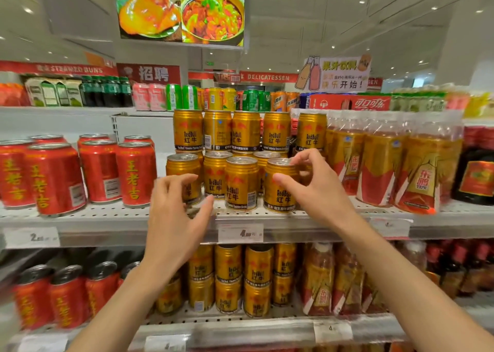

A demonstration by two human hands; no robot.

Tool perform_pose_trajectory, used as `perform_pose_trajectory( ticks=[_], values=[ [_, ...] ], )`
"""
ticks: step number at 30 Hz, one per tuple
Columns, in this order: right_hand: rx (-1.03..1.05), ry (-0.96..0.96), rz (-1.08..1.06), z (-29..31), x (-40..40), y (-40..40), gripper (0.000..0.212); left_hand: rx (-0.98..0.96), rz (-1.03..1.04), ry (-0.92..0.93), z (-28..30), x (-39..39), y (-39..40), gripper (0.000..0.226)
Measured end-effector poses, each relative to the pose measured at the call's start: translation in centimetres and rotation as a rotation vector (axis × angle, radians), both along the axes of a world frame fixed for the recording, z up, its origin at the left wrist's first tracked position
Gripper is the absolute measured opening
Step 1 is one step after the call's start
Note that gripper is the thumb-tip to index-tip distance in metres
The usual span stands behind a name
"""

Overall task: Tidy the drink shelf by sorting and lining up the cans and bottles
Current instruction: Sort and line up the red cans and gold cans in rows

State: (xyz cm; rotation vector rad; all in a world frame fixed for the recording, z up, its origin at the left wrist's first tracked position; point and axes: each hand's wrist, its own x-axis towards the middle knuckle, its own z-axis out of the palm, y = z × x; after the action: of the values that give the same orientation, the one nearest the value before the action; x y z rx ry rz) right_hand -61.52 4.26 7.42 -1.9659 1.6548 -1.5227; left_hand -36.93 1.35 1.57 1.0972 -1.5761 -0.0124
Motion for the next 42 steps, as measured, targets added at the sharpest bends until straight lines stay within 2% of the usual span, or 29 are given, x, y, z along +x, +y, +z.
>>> perform_pose_trajectory(
  ticks=[3,8,18,24,29,32,37,42],
  values=[
    [-0.077,0.073,-0.066,-0.9,0.4,-0.2,0.038,0.006,0.097,-0.048,-0.7,0.7,-0.4,0.053],
    [-0.222,0.150,-0.147,-2.1,0.8,-0.4,0.046,0.066,0.102,-0.103,-1.3,0.5,-0.9,0.061],
    [-0.216,0.055,-0.135,-3.2,1.3,-0.5,0.053,0.106,0.075,-0.072,-0.6,-0.8,-0.4,0.055],
    [-0.143,-0.128,-0.045,-4.1,2.0,1.4,0.064,0.174,-0.030,-0.028,-0.2,0.3,0.9,0.052],
    [-0.125,-0.271,-0.010,-6.4,3.1,3.8,0.043,0.174,-0.120,-0.010,-1.3,1.7,4.7,0.041],
    [-0.032,-0.336,0.016,-8.2,4.2,5.1,0.030,0.235,-0.198,0.104,-3.0,3.0,6.3,0.037],
    [0.171,-0.346,0.044,-11.8,7.7,6.3,0.017,0.353,-0.274,0.278,-6.7,5.9,6.6,0.034],
    [0.226,-0.345,-0.019,-13.9,13.5,6.3,0.012,0.388,-0.374,0.331,-8.4,10.7,5.5,0.029]
  ],
)
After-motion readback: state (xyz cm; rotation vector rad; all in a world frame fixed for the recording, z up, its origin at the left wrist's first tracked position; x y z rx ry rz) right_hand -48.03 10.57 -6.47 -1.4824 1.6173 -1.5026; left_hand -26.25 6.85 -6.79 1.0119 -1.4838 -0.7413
